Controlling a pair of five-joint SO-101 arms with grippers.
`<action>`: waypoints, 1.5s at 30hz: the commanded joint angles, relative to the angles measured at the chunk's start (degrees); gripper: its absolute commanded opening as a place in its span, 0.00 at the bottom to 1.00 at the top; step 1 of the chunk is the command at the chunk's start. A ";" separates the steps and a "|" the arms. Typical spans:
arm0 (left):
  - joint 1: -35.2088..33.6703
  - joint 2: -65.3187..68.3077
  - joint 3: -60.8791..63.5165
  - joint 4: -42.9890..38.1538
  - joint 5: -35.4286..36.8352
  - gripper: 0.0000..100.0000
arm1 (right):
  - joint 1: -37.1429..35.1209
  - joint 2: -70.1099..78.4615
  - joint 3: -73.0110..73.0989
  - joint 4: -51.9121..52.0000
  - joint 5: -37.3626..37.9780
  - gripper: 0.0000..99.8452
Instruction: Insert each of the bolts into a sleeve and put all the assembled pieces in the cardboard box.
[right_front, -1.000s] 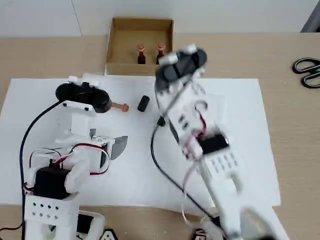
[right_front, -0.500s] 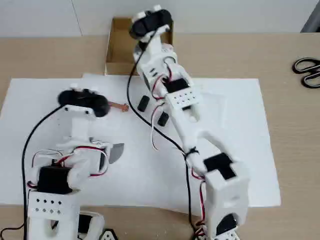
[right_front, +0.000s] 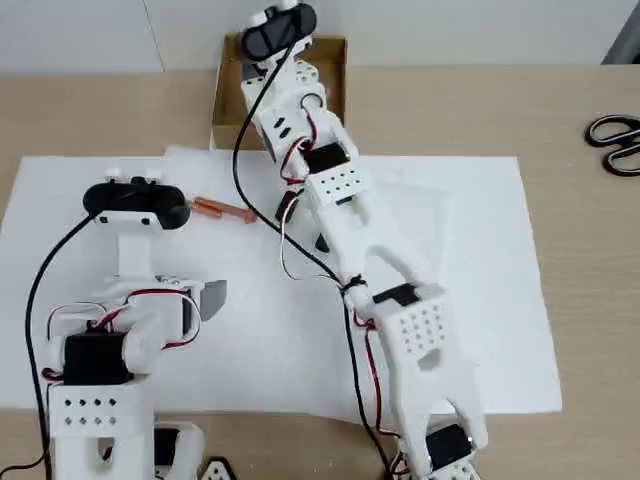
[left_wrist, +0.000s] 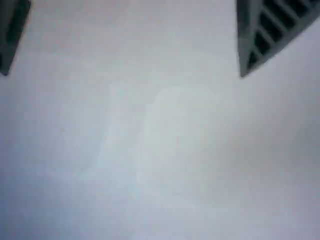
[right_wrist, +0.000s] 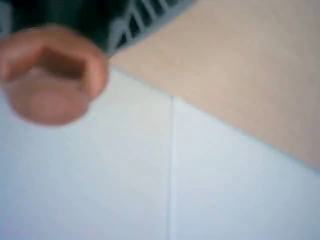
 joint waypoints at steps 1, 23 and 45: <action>-0.35 -0.70 -0.22 0.00 -0.18 0.28 | -0.75 2.51 -7.65 -5.32 0.26 0.00; -0.26 -0.70 -0.13 0.00 -0.18 0.28 | -2.33 23.60 -27.52 -5.58 0.26 0.00; -0.26 -0.70 -0.13 0.00 -0.18 0.28 | -2.42 29.41 -28.13 -5.58 0.26 0.00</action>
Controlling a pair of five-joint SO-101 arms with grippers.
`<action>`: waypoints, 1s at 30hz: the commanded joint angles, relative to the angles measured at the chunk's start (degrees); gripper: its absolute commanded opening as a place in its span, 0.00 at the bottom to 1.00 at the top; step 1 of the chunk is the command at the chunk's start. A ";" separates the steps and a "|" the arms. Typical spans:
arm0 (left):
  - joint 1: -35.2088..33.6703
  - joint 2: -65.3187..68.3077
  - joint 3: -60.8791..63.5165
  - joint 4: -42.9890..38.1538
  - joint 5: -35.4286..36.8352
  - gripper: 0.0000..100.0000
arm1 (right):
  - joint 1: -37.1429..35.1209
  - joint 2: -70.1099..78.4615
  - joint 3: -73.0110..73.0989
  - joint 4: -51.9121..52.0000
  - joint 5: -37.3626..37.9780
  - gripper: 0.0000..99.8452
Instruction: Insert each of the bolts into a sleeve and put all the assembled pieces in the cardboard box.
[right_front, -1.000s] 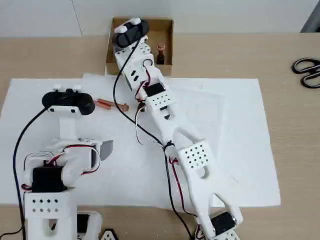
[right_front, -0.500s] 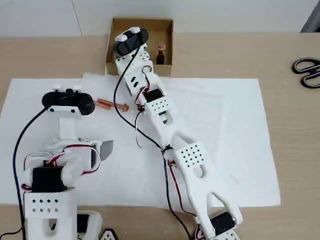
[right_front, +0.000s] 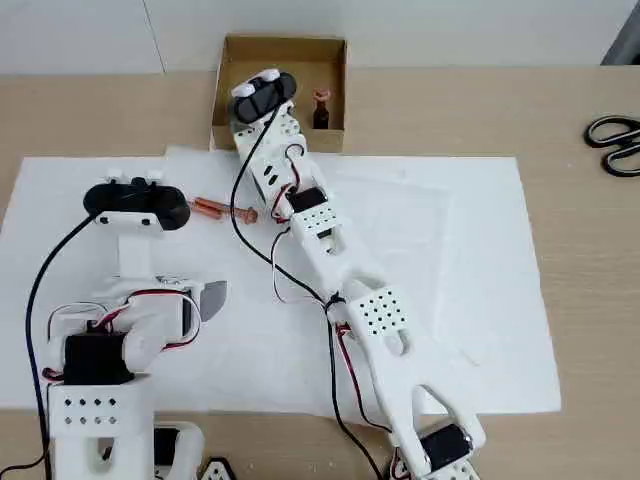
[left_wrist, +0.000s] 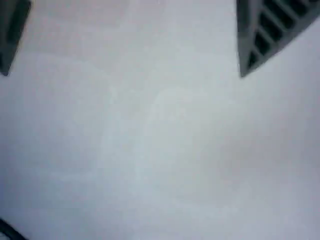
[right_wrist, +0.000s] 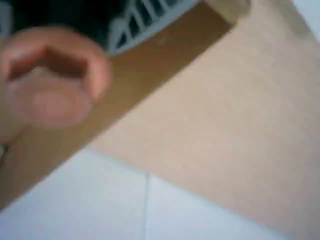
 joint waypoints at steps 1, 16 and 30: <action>-0.26 -0.70 -0.13 0.00 -0.18 0.28 | -0.31 -1.54 -4.04 -1.80 0.26 0.00; -0.18 -0.70 -0.13 0.00 -0.18 0.28 | -0.31 -1.45 -4.04 -1.80 0.26 0.00; -0.18 -0.70 -0.13 0.00 -0.18 0.28 | -0.31 -1.45 -3.96 -1.45 0.26 0.11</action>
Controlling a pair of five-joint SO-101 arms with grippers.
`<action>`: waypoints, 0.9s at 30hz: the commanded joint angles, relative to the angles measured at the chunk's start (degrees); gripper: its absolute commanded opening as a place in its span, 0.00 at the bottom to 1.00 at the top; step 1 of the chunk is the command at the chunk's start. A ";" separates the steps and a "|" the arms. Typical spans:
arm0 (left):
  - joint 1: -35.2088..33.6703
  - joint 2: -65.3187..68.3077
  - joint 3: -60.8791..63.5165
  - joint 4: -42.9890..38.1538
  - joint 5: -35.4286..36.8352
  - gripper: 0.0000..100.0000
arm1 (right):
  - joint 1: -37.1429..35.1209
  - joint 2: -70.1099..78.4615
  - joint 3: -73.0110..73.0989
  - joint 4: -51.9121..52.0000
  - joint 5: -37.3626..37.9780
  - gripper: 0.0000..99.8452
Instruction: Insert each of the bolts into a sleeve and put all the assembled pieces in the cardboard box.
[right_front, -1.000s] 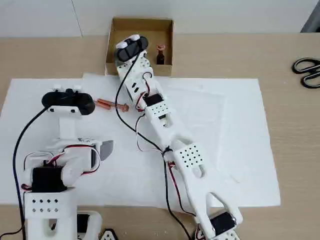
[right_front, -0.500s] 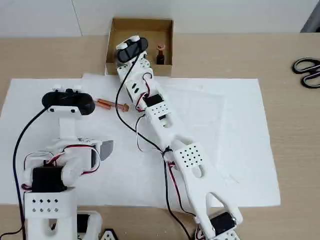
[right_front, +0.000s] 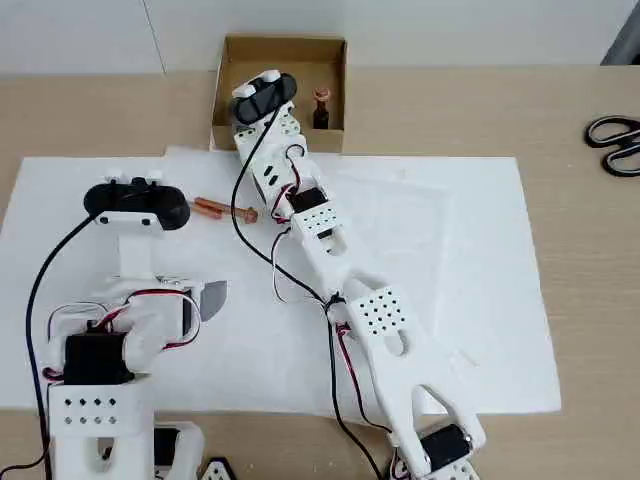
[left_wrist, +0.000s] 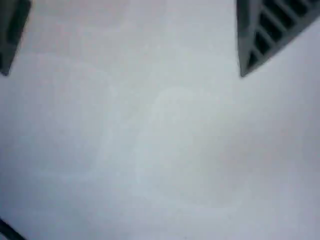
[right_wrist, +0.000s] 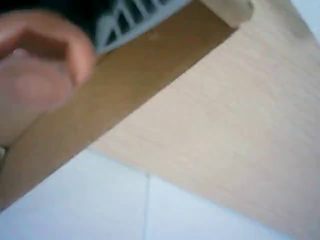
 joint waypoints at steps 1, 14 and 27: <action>-0.18 -0.70 -0.13 0.00 -0.18 0.28 | -0.31 -1.45 -3.96 -1.45 0.26 0.11; -0.09 -0.70 -0.13 0.00 -0.18 0.28 | -0.57 -1.89 -4.04 -1.63 0.44 0.12; -0.09 -0.70 -0.13 0.00 -0.18 0.28 | -0.57 -1.45 -14.33 4.97 0.53 0.12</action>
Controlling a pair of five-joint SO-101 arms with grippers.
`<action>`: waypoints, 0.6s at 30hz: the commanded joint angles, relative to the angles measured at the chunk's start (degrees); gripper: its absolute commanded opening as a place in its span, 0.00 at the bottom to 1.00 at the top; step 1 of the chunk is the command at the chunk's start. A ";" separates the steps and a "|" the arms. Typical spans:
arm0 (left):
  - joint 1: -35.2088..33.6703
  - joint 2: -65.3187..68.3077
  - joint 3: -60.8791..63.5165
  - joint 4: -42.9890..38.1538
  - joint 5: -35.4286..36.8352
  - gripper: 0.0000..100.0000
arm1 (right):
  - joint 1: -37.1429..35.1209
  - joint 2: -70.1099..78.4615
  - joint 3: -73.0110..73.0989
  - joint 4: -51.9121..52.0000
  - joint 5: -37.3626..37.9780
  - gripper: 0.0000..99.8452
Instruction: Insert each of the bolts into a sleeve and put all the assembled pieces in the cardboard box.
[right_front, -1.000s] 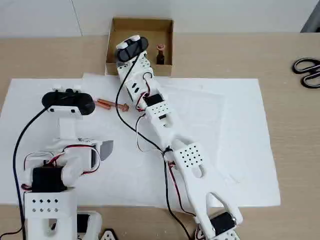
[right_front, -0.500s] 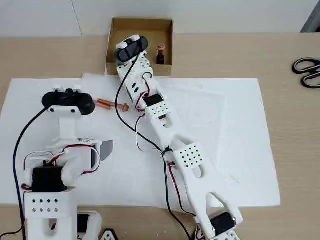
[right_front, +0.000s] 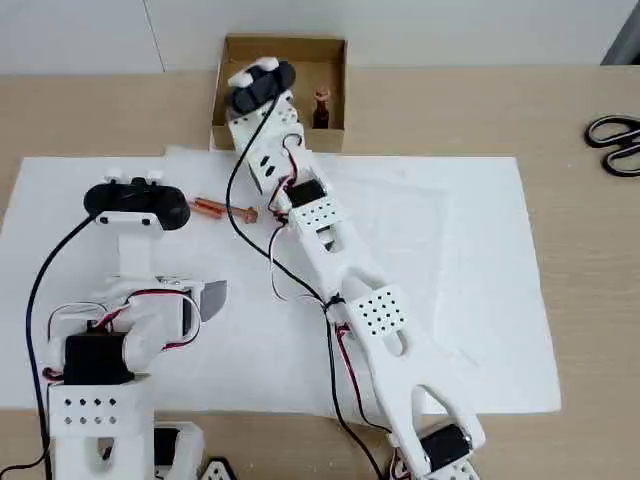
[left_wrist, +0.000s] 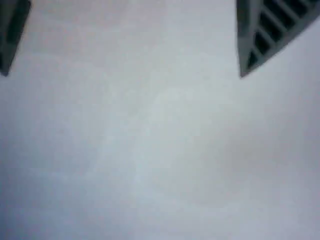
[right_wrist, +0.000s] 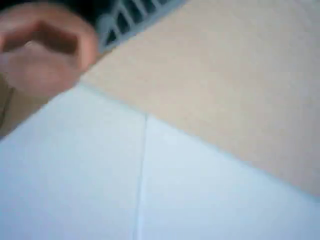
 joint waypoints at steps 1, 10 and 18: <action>-0.09 -0.70 -0.13 0.00 -0.18 0.28 | -0.13 -1.54 -7.03 2.24 0.53 0.12; -0.09 -0.70 -0.13 0.00 -0.18 0.28 | -0.40 -0.84 -6.77 2.51 0.35 0.12; -0.09 -0.70 -0.13 0.00 -0.18 0.28 | -1.71 2.42 -6.59 2.24 0.35 0.12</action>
